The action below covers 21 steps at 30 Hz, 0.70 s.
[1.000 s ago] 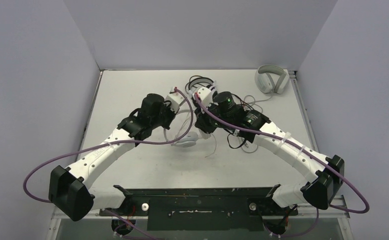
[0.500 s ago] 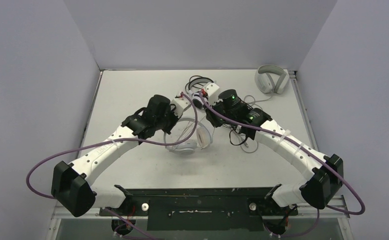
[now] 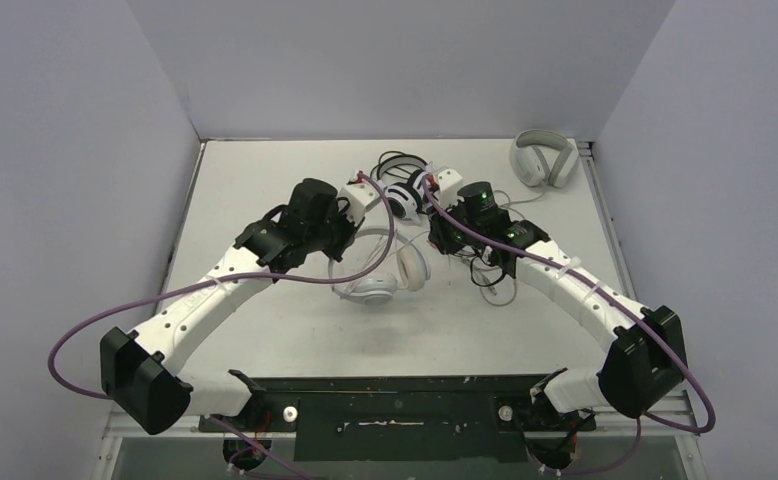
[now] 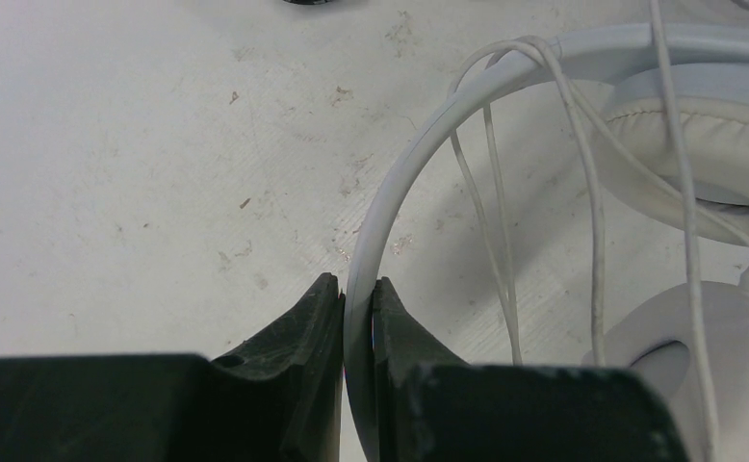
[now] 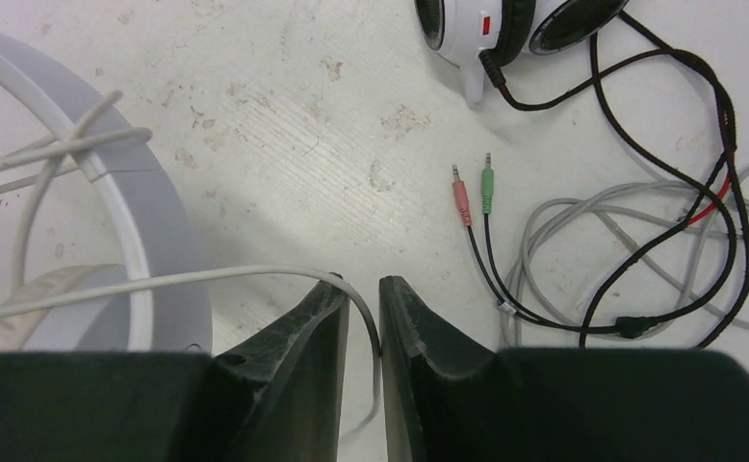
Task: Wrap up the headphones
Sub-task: Wrap the headphones cable around the headphones.
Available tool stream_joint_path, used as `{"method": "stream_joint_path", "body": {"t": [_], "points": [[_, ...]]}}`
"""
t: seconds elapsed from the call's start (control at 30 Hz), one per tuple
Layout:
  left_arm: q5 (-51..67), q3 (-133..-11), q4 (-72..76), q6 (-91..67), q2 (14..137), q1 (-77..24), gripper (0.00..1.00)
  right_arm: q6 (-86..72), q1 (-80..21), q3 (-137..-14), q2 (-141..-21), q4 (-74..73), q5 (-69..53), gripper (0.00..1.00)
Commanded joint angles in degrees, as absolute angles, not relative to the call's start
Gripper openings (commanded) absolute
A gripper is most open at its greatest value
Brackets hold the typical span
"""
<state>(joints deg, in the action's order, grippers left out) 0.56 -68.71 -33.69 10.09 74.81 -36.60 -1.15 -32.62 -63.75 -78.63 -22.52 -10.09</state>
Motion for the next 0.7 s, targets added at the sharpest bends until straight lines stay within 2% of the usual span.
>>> {"method": "stream_joint_path", "body": {"t": [0.0, 0.23, 0.4, 0.67], "points": [[3.3, -73.9, -31.9, 5.2, 71.7, -36.7, 0.0, -4.2, -30.5, -61.1, -76.4, -15.4, -15.3, 0.2], [4.7, -77.1, -32.5, 0.3, 70.9, -36.7, 0.0, -10.7, -26.1, -54.0, -74.1, -2.9, -26.5, 0.22], [3.1, -79.5, -33.8, -6.1, 70.8, -36.6, 0.0, -15.6, -24.3, -48.3, -72.5, 9.6, -35.5, 0.18], [2.0, -82.7, -34.1, -8.7, 68.6, -36.7, 0.0, -20.9, -22.2, -40.5, -68.9, 21.6, -35.8, 0.24]]}}
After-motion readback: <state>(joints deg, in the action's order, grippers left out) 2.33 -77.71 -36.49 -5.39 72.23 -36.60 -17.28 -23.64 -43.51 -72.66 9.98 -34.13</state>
